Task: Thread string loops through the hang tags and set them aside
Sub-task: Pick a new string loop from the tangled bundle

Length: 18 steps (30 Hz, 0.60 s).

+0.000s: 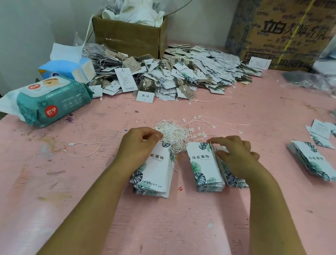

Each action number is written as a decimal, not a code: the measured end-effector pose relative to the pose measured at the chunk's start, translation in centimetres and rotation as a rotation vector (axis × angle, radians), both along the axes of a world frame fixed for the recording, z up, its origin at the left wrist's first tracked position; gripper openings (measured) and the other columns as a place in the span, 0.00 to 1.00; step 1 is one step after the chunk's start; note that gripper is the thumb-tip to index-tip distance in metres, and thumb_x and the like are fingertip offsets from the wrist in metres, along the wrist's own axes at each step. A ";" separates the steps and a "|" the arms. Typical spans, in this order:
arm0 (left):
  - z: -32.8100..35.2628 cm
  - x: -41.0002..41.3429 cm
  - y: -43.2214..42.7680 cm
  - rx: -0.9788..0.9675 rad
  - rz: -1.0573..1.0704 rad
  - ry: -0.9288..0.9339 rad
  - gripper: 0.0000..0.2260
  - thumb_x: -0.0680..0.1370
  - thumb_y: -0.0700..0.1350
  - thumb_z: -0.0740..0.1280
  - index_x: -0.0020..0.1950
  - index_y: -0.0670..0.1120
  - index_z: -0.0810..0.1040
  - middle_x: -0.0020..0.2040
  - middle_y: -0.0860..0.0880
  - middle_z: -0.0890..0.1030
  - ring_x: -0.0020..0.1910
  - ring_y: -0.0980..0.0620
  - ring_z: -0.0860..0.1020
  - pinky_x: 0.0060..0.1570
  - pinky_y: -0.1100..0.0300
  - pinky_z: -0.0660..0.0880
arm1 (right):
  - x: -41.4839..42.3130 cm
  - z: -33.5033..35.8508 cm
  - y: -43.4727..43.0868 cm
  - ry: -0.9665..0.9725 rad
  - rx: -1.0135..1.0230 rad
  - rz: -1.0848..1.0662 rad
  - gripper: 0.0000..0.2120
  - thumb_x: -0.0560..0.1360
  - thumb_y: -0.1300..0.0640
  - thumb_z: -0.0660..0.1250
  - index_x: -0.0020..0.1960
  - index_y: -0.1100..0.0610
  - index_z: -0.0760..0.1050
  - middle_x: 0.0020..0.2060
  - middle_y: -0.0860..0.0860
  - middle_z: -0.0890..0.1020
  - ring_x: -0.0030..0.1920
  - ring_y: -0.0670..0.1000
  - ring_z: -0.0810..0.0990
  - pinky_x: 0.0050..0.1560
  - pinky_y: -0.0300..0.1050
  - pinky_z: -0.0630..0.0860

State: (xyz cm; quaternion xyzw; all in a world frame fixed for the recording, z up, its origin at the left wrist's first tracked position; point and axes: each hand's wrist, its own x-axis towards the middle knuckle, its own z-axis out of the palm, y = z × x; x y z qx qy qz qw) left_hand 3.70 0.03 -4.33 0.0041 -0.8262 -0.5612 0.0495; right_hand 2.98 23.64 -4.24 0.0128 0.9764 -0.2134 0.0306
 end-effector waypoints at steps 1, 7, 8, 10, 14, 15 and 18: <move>0.1 0.0 0.0 0.002 0.008 0.024 0.07 0.78 0.43 0.64 0.49 0.48 0.82 0.47 0.51 0.82 0.47 0.55 0.77 0.47 0.60 0.71 | -0.2 -0.2 -0.1 0.009 -0.018 -0.016 0.16 0.80 0.57 0.56 0.58 0.37 0.71 0.62 0.48 0.67 0.62 0.50 0.59 0.49 0.44 0.51; 0.5 0.1 0.1 0.052 0.011 0.147 0.08 0.75 0.38 0.68 0.43 0.52 0.80 0.40 0.59 0.80 0.39 0.62 0.75 0.47 0.57 0.72 | -1.0 -1.6 -0.9 0.066 -0.002 -0.092 0.15 0.76 0.64 0.54 0.55 0.49 0.73 0.62 0.51 0.68 0.63 0.52 0.58 0.50 0.46 0.49; 0.5 0.1 0.1 0.053 0.003 0.163 0.10 0.74 0.37 0.68 0.42 0.53 0.80 0.40 0.59 0.80 0.38 0.63 0.75 0.47 0.57 0.72 | -1.0 -1.8 -0.9 0.082 0.004 -0.095 0.16 0.75 0.65 0.54 0.55 0.50 0.73 0.62 0.52 0.68 0.63 0.52 0.58 0.51 0.46 0.49; 0.6 0.1 0.1 0.059 -0.012 0.193 0.13 0.74 0.35 0.69 0.40 0.54 0.79 0.39 0.60 0.80 0.36 0.67 0.75 0.45 0.63 0.73 | -1.0 -2.0 -0.8 0.123 0.005 -0.101 0.15 0.75 0.66 0.53 0.55 0.52 0.72 0.60 0.52 0.68 0.61 0.53 0.59 0.51 0.47 0.50; 0.7 0.2 0.2 0.098 -0.023 0.223 0.13 0.74 0.35 0.69 0.40 0.55 0.78 0.36 0.62 0.79 0.35 0.66 0.74 0.39 0.72 0.71 | -0.9 -1.1 -0.6 0.188 -0.015 -0.141 0.15 0.73 0.68 0.51 0.49 0.51 0.71 0.51 0.51 0.70 0.57 0.53 0.62 0.41 0.44 0.46; 0.8 0.3 0.2 0.105 -0.029 0.228 0.13 0.74 0.35 0.69 0.40 0.55 0.78 0.37 0.63 0.79 0.35 0.66 0.74 0.39 0.72 0.71 | -0.9 -0.7 -0.5 0.205 -0.019 -0.148 0.15 0.73 0.68 0.51 0.49 0.50 0.70 0.50 0.50 0.70 0.57 0.54 0.63 0.39 0.44 0.45; 0.9 0.5 0.3 0.127 -0.056 0.241 0.13 0.74 0.35 0.69 0.41 0.55 0.78 0.37 0.62 0.80 0.35 0.65 0.74 0.39 0.72 0.71 | -0.7 0.7 -0.6 0.257 -0.008 -0.133 0.13 0.75 0.65 0.53 0.50 0.49 0.71 0.51 0.51 0.71 0.57 0.54 0.63 0.40 0.44 0.46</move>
